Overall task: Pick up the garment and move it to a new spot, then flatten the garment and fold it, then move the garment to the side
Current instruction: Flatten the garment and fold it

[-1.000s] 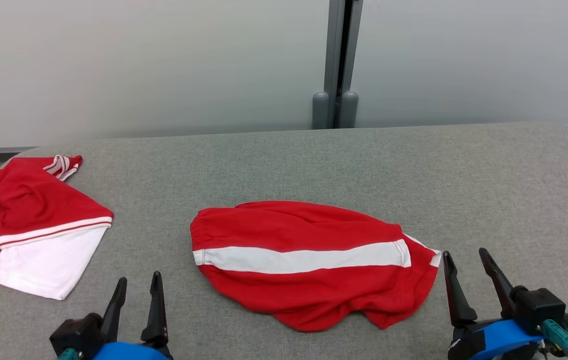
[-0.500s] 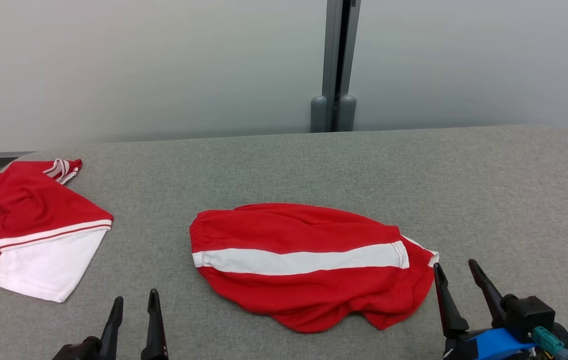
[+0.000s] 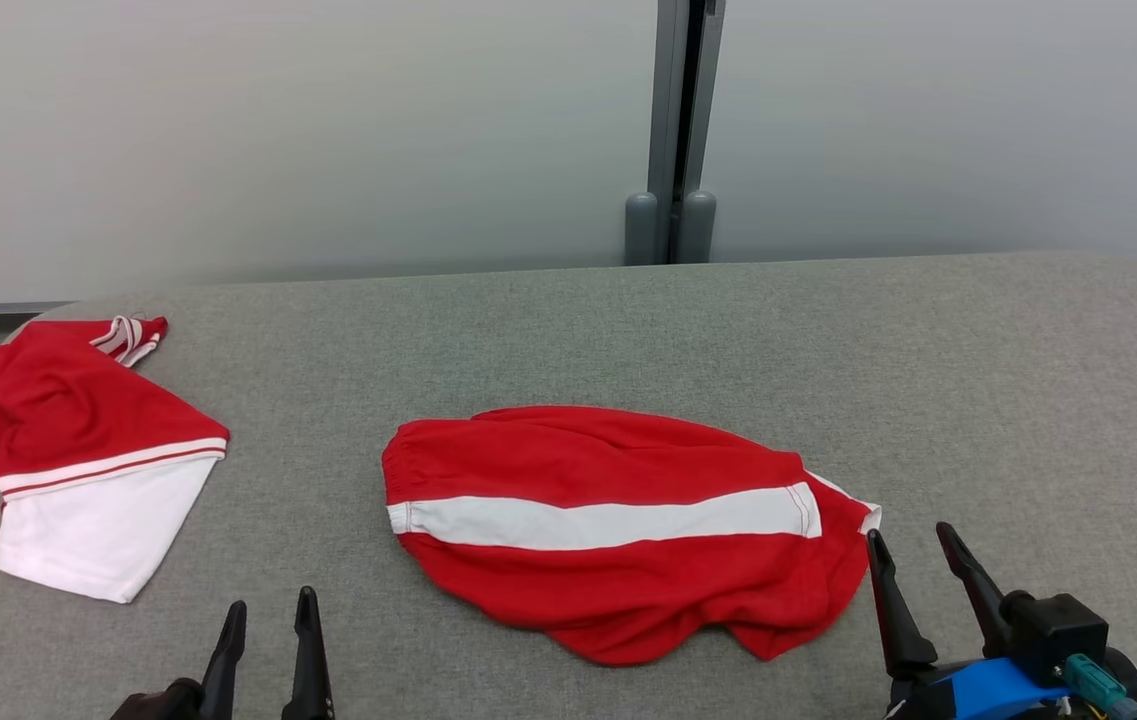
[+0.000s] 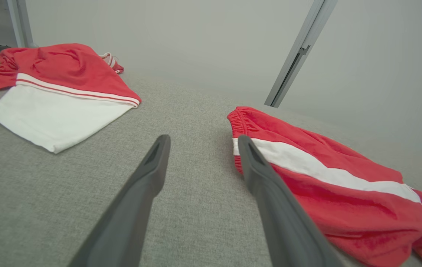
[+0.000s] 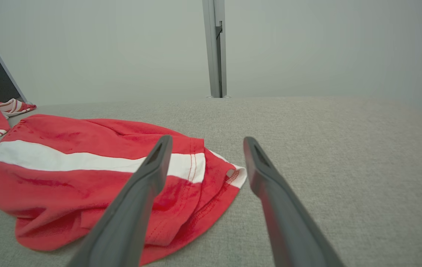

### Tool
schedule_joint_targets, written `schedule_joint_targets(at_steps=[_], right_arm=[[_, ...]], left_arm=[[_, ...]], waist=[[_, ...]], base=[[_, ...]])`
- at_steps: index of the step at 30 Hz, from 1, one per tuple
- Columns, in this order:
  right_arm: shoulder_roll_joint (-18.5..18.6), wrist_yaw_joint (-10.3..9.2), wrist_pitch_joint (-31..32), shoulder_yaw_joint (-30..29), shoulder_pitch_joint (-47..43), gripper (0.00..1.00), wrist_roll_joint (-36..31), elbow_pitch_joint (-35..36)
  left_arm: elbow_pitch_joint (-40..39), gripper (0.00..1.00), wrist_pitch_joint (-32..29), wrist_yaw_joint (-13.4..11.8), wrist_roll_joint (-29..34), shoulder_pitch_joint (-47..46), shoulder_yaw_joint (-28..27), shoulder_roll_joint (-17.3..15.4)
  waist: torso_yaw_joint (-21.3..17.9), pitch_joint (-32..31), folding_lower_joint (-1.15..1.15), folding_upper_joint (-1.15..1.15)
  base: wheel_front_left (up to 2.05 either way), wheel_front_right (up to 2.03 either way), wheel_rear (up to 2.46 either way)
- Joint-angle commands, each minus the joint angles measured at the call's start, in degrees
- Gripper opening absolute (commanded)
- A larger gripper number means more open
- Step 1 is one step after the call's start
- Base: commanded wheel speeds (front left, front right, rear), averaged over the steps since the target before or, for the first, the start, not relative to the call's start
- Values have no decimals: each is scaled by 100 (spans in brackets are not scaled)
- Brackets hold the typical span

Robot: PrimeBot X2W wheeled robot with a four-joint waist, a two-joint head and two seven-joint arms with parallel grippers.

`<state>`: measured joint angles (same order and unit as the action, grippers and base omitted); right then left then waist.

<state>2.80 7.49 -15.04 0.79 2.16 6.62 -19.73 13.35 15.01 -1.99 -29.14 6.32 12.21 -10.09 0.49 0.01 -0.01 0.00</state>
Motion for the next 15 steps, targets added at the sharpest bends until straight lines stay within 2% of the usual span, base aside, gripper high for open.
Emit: schedule_joint_targets(at_steps=[1, 8, 12, 15], right_arm=[[17, 1, -22, -11, 18, 100, -3, -19], [17, 1, -23, -26, 178, 100, -139, -98], [17, 1, 84, 53, 428, 100, -272, -383], [17, 1, 539, 74, 801, 100, -344, -710]], left_arm=[[27, 100, 25, 17, 51, -73, -15, 14], [40, 100, 25, 35, 101, -142, -9, 35], [23, 100, 25, 39, 112, -211, -14, 48], [18, 100, 25, 33, 143, -245, -18, 65]], waist=[[8, 5, 1, 0], [66, 89, 1, 0], [102, 167, 1, 0], [150, 232, 1, 0]], base=[[0, 0, 0], [0, 0, 0], [0, 0, 0], [0, 0, 0]])
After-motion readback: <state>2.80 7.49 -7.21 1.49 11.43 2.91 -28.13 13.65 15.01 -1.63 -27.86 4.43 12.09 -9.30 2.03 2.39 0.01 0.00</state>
